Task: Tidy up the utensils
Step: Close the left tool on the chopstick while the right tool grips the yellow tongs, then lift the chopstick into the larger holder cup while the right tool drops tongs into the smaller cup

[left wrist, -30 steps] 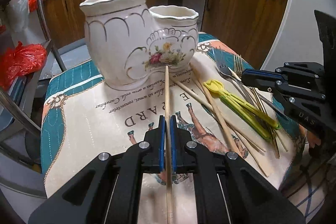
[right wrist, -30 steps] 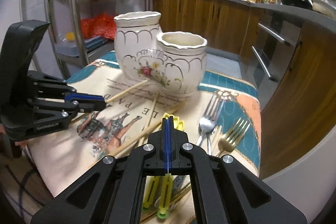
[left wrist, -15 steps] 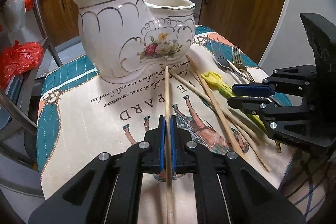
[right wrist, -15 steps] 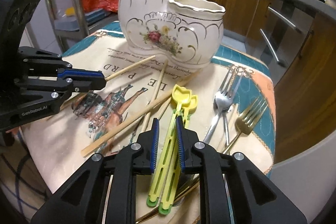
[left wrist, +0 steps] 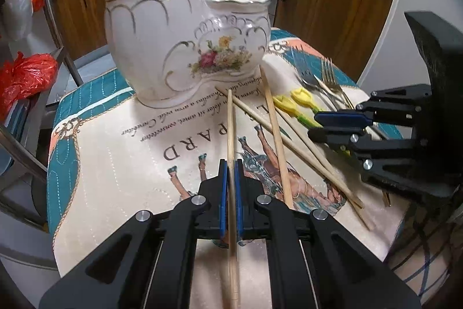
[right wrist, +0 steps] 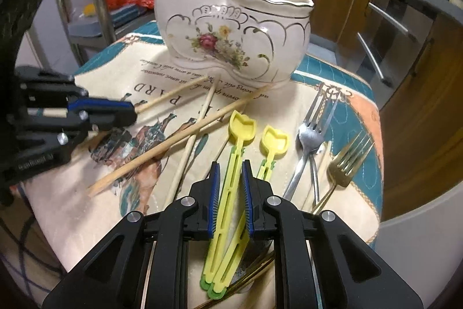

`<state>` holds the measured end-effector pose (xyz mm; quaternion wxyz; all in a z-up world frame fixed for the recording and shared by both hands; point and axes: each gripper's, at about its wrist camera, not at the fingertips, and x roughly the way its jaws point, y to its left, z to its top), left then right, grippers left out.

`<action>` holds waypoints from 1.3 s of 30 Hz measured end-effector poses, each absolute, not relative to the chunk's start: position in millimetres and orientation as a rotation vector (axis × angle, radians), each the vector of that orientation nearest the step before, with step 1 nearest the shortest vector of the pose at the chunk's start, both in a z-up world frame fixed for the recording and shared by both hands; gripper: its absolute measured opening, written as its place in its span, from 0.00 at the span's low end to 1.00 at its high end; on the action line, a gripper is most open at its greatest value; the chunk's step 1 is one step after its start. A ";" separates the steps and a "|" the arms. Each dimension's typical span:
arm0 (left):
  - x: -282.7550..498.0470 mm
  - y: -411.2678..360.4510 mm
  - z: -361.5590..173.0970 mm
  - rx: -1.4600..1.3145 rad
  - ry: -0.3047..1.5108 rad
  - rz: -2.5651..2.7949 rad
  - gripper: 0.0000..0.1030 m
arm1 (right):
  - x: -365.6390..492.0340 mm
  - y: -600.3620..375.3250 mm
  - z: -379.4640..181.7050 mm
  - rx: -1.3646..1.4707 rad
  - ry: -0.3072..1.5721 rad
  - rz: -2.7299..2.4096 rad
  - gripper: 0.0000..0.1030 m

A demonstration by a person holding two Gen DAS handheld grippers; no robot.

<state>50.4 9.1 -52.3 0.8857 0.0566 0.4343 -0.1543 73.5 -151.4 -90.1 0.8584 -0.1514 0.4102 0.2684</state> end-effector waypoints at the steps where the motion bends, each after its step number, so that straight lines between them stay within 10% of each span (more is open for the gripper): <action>1: 49.9 7.6 -52.6 0.125 0.902 -0.324 0.05 | 73.5 -151.8 -90.1 -0.317 0.859 0.566 0.11; 39: 99.8 71.8 85.8 -0.143 0.336 -0.356 0.05 | 132.7 -180.5 29.0 0.129 0.325 0.542 0.10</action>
